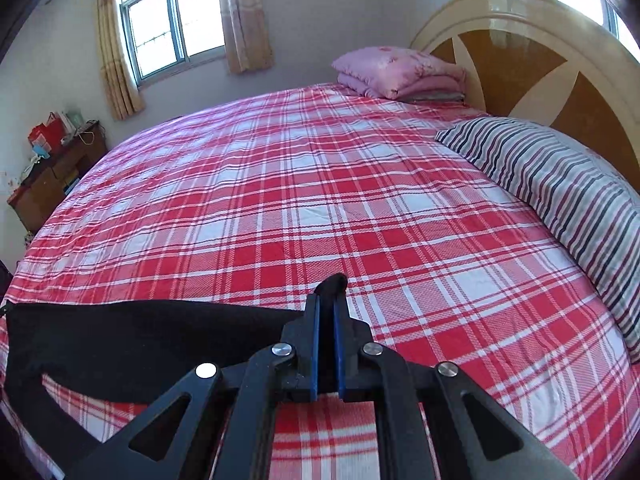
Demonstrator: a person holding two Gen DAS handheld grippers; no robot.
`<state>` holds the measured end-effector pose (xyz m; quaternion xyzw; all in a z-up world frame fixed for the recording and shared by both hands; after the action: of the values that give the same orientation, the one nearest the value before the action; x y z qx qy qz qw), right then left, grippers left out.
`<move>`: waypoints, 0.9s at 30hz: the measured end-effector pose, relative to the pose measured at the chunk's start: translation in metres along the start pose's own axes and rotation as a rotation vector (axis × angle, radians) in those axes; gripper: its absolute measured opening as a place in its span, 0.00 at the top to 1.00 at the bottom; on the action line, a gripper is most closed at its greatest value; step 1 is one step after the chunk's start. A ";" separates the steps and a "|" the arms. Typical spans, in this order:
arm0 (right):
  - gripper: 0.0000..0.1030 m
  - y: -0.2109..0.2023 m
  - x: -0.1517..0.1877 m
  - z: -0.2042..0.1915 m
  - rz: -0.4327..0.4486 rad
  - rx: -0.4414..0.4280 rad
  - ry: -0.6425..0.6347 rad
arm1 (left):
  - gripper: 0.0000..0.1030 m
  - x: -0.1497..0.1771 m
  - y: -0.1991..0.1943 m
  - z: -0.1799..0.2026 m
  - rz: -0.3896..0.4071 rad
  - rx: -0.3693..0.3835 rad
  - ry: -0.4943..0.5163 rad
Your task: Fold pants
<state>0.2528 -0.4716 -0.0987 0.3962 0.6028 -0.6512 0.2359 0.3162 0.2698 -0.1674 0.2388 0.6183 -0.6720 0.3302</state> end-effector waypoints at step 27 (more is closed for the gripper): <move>0.96 -0.135 0.112 0.059 0.098 -0.010 0.141 | 0.86 0.048 -0.106 -0.016 0.178 0.156 -0.064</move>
<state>0.0683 -0.4879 -0.1101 0.4687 0.6010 -0.6065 0.2263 0.2041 0.2803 -0.1330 0.2961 0.5297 -0.6934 0.3884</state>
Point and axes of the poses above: each gripper's, at about its wrist camera, not at the fingertips, and y roughly the way its jaws point, z to its right, x to its underside, the point moved 8 cm from there along y, roughly the way its jaws point, and after that the axes turned 5 degrees about z, right-handed, at the moved point
